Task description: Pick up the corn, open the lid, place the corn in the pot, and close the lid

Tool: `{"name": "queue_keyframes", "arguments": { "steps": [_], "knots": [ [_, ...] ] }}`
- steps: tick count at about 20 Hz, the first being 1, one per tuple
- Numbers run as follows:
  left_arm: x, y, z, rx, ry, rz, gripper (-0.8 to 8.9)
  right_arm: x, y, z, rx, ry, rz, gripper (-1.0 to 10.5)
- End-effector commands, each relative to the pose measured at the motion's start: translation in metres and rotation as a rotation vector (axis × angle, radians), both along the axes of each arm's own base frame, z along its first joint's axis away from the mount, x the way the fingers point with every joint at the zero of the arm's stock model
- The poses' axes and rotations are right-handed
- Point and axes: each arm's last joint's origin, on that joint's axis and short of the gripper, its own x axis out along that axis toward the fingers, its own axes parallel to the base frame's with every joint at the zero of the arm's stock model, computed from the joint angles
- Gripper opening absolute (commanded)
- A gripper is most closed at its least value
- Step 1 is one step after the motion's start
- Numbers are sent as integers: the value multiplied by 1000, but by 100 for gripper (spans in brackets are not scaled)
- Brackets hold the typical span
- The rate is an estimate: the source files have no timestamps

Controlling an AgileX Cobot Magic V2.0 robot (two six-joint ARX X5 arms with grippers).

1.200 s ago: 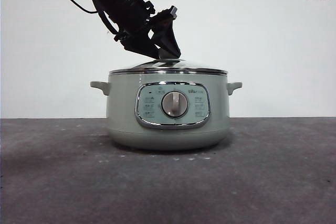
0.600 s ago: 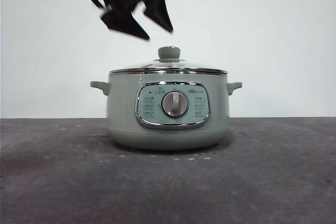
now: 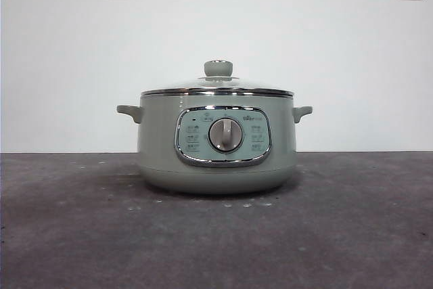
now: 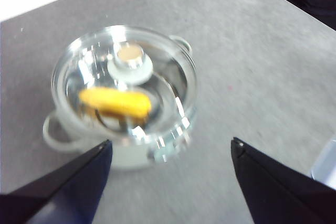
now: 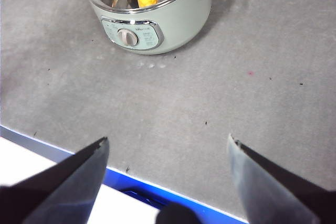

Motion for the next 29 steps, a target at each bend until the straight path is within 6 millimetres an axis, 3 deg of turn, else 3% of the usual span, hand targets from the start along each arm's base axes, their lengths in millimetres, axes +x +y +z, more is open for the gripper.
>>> {"name": "queue_keyframes", "arguments": {
  "steps": [1, 4, 9, 10, 13, 29],
  "knots": [
    [-15, 7, 4, -7, 1, -1, 382, -1, 0, -4, -18, 26, 0, 380],
    [-26, 12, 6, -6, 4, -1, 381, -1, 0, -4, -18, 26, 0, 380],
    [-26, 12, 4, 6, 28, -1, 371, -1, 0, -4, -17, 27, 1, 371],
    [-27, 13, 4, 6, 27, -1, 327, -1, 0, -4, -17, 27, 1, 315],
    [-27, 13, 3, 10, 36, -1, -24, -1, 0, -4, -18, 26, 1, -21],
    [-26, 12, 5, 4, 21, 0, -4, -1, -1, -3, -6, 33, -20, 1]
  ]
}}
